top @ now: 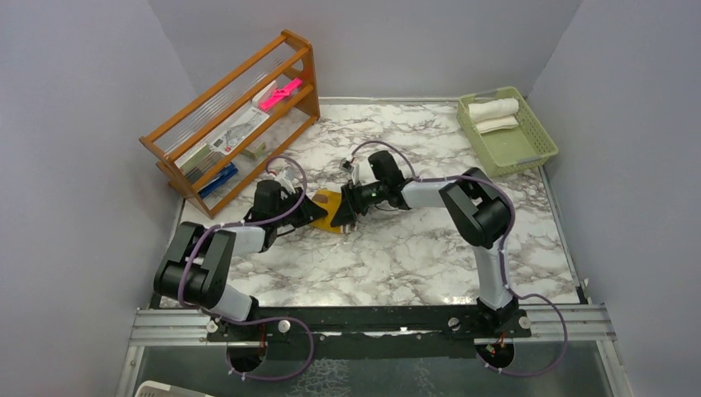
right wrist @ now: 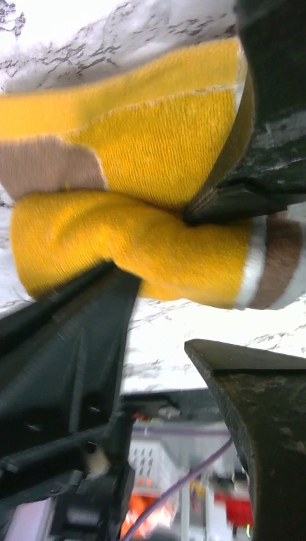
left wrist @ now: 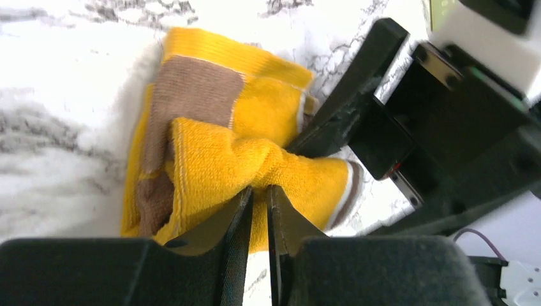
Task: Roll the towels
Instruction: Roll the towel at the center of the board.
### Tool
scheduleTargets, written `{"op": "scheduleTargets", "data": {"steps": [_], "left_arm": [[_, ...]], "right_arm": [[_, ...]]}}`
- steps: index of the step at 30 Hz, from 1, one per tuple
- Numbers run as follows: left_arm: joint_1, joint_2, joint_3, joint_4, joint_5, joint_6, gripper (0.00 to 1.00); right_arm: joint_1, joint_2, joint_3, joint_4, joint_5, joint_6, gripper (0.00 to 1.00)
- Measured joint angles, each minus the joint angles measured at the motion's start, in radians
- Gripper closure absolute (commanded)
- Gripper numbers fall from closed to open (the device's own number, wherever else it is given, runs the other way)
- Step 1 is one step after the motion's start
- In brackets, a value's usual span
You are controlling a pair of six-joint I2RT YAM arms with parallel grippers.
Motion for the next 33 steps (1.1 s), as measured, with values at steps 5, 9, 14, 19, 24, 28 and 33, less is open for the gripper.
{"op": "scheduleTargets", "data": {"steps": [5,9,14,19,24,28,33], "left_arm": [[0.000,0.066,0.044,0.036,-0.013,0.022,0.82],[0.000,0.087,0.044,0.052,-0.018,0.027,0.82],[0.000,0.101,0.044,0.066,-0.017,0.027,0.82],[0.000,0.119,0.045,0.086,-0.014,0.028,0.82],[0.000,0.136,0.054,0.097,-0.006,0.030,0.82],[0.000,0.147,0.062,0.101,0.002,0.031,0.83],[0.002,0.147,0.062,0.100,0.005,0.034,0.82]], "right_arm": [[0.048,-0.213,-0.203,0.069,0.249,-0.167,0.01],[0.148,-0.399,-0.412,0.238,0.495,-0.336,0.00],[0.309,-0.431,-0.495,0.416,0.753,-0.587,0.00],[0.378,-0.347,-0.456,0.477,0.903,-0.773,0.01],[0.415,-0.246,-0.422,0.492,1.029,-0.899,0.02],[0.421,-0.213,-0.386,0.492,1.077,-0.927,0.07],[0.421,-0.194,-0.350,0.460,1.093,-0.914,0.17]]}}
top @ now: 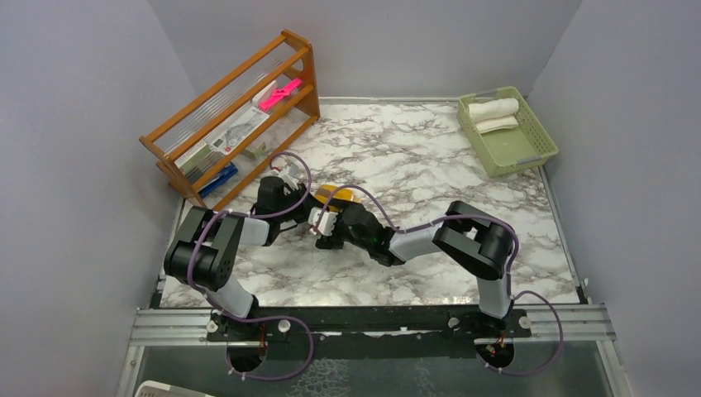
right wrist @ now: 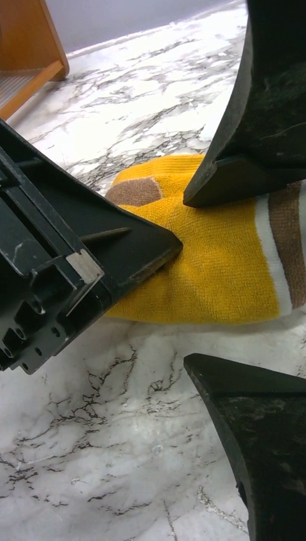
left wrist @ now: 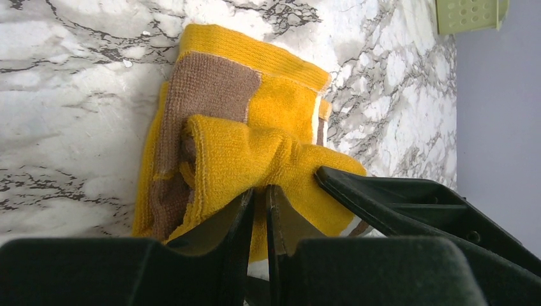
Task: Roll the towels
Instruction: Roll the towel at the center of the board.
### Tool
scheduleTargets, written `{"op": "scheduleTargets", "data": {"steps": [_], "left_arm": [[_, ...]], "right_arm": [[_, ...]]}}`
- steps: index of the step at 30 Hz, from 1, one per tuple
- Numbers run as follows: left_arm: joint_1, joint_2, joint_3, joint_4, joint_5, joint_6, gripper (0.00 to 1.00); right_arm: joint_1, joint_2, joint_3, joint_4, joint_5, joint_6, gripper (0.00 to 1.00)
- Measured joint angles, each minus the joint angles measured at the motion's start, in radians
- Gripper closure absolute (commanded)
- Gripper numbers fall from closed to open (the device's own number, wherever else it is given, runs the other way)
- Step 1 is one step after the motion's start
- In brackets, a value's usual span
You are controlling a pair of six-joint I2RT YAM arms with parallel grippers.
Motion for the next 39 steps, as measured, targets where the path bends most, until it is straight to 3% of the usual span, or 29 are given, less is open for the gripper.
{"op": "scheduleTargets", "data": {"steps": [9,16,20,28,35,39], "left_arm": [[0.016,-0.044,0.022,-0.090,0.005,0.023,0.82],[0.036,-0.089,0.052,-0.176,0.014,0.030,0.81],[0.070,-0.182,0.097,-0.266,0.017,0.032,0.76],[0.134,-0.417,0.180,-0.417,-0.007,0.054,0.73],[0.131,-0.436,0.124,-0.437,-0.002,0.052,0.73],[0.108,-0.415,0.107,-0.440,-0.001,0.049,0.74]], "right_arm": [[-0.041,0.020,0.064,-0.108,0.000,0.089,0.38],[-0.066,0.058,0.129,-0.166,-0.030,0.151,0.61],[-0.097,0.058,0.137,-0.188,-0.098,0.198,0.66],[-0.259,0.005,0.153,-0.304,-0.405,0.391,0.71],[-0.467,0.066,0.290,-0.456,-0.784,0.660,0.69],[-0.543,0.163,0.320,-0.395,-0.969,0.840,0.69]]}}
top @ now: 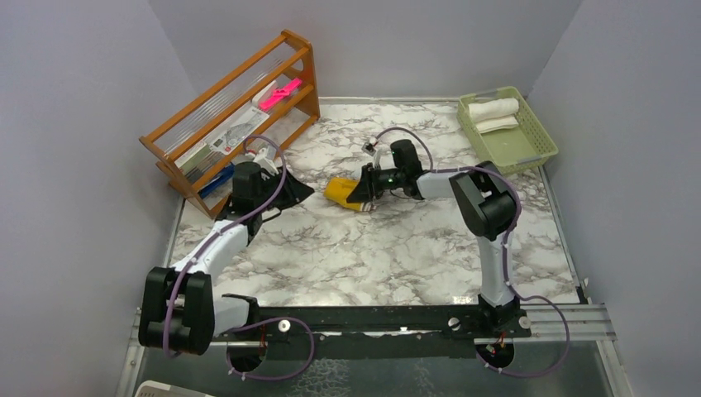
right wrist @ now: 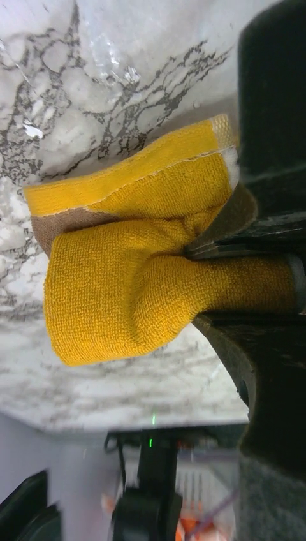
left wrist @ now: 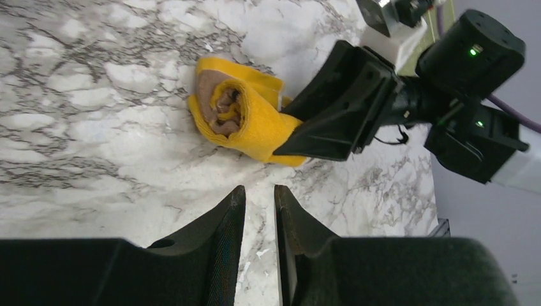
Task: Roll the towels
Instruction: Roll the towel at the center of the board.
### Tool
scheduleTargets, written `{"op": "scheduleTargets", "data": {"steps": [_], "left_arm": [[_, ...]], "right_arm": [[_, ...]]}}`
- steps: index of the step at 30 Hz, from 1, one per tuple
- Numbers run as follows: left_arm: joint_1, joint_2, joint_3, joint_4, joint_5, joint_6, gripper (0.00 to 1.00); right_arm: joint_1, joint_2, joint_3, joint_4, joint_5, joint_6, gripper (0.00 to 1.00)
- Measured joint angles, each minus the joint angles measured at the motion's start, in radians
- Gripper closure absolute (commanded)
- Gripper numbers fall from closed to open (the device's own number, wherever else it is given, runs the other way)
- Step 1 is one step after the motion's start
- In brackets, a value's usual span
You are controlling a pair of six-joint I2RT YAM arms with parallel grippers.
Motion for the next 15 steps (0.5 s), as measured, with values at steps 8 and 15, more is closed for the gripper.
{"op": "scheduleTargets", "data": {"steps": [8,15], "left_arm": [[-0.147,0.125,0.006,0.081,-0.010,-0.026,0.62],[-0.204,0.264,-0.079,0.325,-0.049,-0.130,0.46]], "right_arm": [[-0.062,0.120,-0.057,0.364,-0.215,0.459,0.73],[-0.069,0.170,-0.154,0.663,-0.235,0.795,0.75]]}}
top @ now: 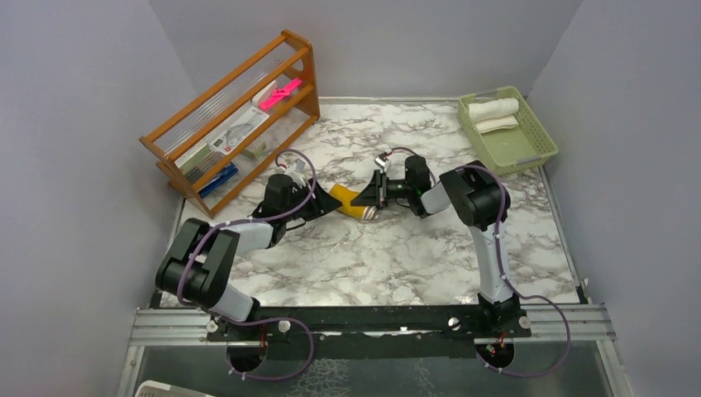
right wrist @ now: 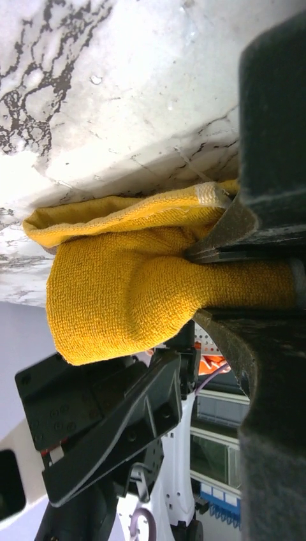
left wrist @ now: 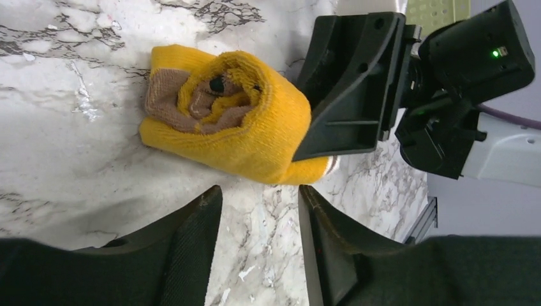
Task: Roll the towels
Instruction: Roll the towel at the center of the board, then pick up the towel at the center of the board.
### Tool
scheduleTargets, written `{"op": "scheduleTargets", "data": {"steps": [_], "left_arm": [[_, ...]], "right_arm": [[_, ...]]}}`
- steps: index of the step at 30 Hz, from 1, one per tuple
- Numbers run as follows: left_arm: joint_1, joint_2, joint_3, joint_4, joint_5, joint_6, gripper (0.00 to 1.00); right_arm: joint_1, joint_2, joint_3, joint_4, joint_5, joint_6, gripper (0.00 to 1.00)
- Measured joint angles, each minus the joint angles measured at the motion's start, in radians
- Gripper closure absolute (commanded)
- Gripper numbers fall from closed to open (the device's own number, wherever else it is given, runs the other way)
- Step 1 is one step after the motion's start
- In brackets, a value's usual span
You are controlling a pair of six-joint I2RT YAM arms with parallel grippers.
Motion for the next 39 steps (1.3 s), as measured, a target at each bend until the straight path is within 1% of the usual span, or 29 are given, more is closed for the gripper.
{"op": "scheduleTargets", "data": {"steps": [2,6,10,16,21,29,30,32,36,38,39], "left_arm": [[-0.013,0.053,-0.003,0.059,-0.014,-0.031,0.37],[-0.035,0.126,-0.018,0.200,-0.045,-0.108,0.31],[-0.064,0.213,-0.064,0.357,-0.105,-0.204,0.30],[-0.101,0.302,-0.085,0.520,-0.205,-0.287,0.30],[-0.120,0.346,-0.089,0.605,-0.256,-0.308,0.33],[-0.161,0.426,-0.042,0.679,-0.298,-0.313,0.35],[-0.163,0.436,-0.039,0.694,-0.301,-0.312,0.37],[-0.166,0.456,-0.039,0.729,-0.306,-0.311,0.45],[-0.167,0.484,-0.037,0.773,-0.308,-0.294,0.69],[-0.169,0.484,-0.034,0.789,-0.307,-0.271,0.78],[-0.172,0.484,-0.033,0.793,-0.307,-0.257,0.81]], "right_arm": [[0.000,0.000,-0.011,0.022,0.001,0.030,0.75],[0.000,0.000,-0.013,0.025,0.002,0.041,0.75],[0.000,0.000,-0.013,0.024,0.002,0.040,0.75],[0.000,0.000,-0.030,0.048,0.002,0.063,0.75],[-0.001,-0.001,-0.055,0.089,0.003,0.082,0.76],[-0.012,-0.002,-0.084,0.147,0.014,0.120,0.76],[-0.013,-0.002,-0.085,0.150,0.016,0.124,0.76],[-0.013,-0.002,-0.086,0.155,0.017,0.129,0.76],[-0.012,-0.002,-0.095,0.162,0.022,0.134,0.76],[-0.012,-0.003,-0.100,0.167,0.025,0.135,0.73],[-0.012,-0.005,-0.104,0.168,0.026,0.134,0.70]]}}
